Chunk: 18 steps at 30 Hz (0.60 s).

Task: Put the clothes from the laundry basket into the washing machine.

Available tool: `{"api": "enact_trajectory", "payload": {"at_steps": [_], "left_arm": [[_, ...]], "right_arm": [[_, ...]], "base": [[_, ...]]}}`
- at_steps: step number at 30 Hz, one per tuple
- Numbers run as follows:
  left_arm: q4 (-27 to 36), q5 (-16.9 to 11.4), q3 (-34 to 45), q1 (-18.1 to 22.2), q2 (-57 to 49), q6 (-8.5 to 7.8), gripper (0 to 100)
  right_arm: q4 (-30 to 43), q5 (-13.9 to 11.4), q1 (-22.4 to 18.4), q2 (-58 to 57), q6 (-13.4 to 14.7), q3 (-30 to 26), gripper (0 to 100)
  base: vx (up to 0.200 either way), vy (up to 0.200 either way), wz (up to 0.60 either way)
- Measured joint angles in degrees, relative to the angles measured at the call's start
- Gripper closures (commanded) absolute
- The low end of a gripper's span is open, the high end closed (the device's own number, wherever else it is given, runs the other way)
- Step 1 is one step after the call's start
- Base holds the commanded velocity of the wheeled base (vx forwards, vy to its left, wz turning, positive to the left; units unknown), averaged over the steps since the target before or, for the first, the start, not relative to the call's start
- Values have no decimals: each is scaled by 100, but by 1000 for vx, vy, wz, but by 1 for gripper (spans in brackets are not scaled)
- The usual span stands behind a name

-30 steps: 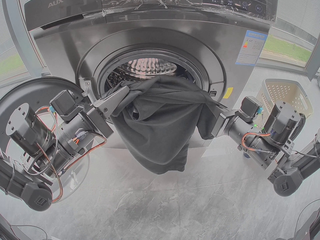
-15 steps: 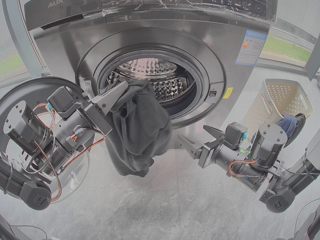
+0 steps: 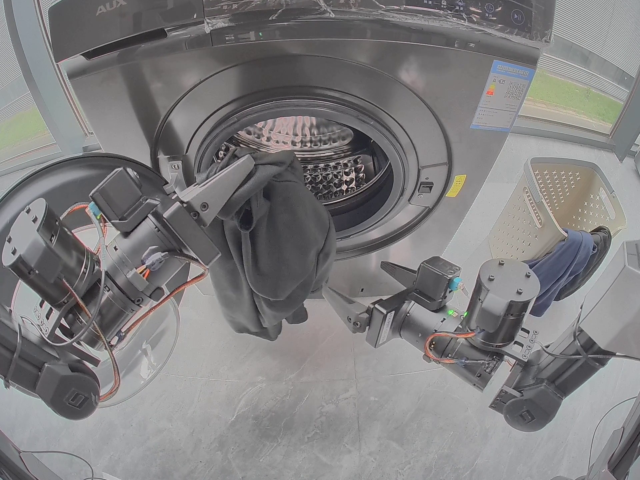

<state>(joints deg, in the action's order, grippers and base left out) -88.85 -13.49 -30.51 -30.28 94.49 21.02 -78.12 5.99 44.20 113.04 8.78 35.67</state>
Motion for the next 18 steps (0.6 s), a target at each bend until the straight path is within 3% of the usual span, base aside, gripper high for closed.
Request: {"api": "enact_trajectory", "payload": {"at_steps": [11,12,18], "left_arm": [[2,-5,6,-9,-9,-2,100],[0,-5,9,-9,-9,-2,100],[2,0,12,-6,-4,-2,100]], "right_arm": [[11,4,-5,438,-7,759,0],[9,11,-5,482,-5,823,100],[-44,33,0,611,2,981,100]], "base": [[0,0,0],[0,0,0],[0,0,0]]}}
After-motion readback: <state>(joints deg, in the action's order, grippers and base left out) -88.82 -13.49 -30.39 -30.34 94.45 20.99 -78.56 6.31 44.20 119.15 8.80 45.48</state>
